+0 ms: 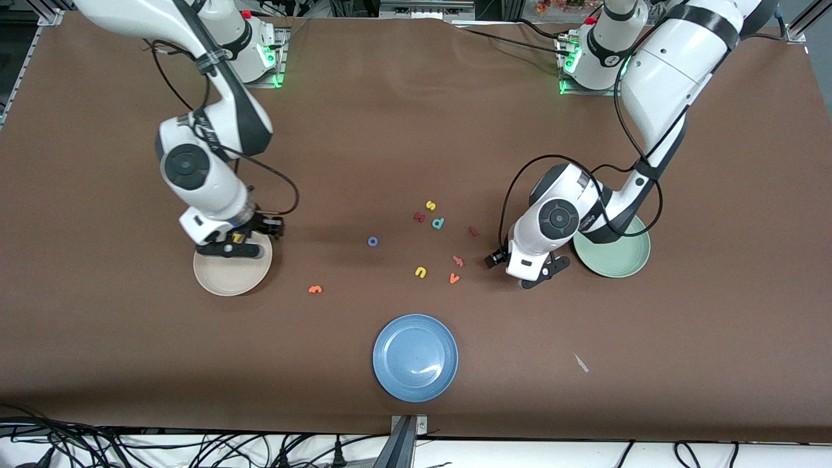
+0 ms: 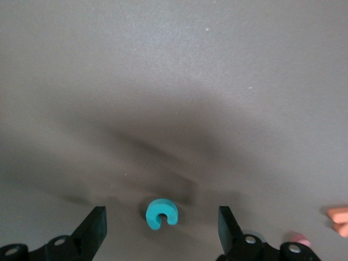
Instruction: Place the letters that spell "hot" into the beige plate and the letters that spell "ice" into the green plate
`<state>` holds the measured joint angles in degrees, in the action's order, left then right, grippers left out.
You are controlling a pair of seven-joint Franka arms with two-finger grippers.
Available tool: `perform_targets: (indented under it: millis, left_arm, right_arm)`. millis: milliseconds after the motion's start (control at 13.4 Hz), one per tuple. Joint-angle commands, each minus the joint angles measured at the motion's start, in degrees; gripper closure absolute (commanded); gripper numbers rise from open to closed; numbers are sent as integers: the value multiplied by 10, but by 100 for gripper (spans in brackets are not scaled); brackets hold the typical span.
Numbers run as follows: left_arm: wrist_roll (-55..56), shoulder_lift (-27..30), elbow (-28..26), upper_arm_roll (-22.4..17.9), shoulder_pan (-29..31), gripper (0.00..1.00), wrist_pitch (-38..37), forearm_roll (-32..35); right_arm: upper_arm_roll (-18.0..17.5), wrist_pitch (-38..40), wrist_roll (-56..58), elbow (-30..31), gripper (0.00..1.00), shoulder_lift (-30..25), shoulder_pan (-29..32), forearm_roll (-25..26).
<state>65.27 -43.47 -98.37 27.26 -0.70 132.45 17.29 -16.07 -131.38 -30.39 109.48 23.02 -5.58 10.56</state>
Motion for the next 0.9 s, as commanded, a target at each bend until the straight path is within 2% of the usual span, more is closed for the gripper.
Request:
perform_targets:
  millis: [0, 149, 299, 673, 747, 822]
  left_arm:
    - [25, -7, -3, -3, -5, 14, 8, 27]
    - [27, -10, -3, -3, -6, 21, 8, 27]
    - [39, -13, -3, -3, -8, 34, 8, 27]
    - [36, -13, -3, -2, -7, 94, 7, 27]
    - [30, -13, -3, -2, -7, 100, 4, 28]
    - [29, -10, -2, -2, -6, 100, -1, 28]
  right_arm:
    - [1, -12, -41, -84, 33, 81, -18, 12]
    - [2, -27, -66, -116, 33, 112, -29, 27]
    - [3, -27, -99, -143, 33, 137, -34, 57]
    - [10, -59, -104, -180, 33, 185, -38, 71]
    - [10, -61, -105, -194, 33, 198, -38, 71]
    - [13, -61, -104, -206, 33, 207, -38, 71]
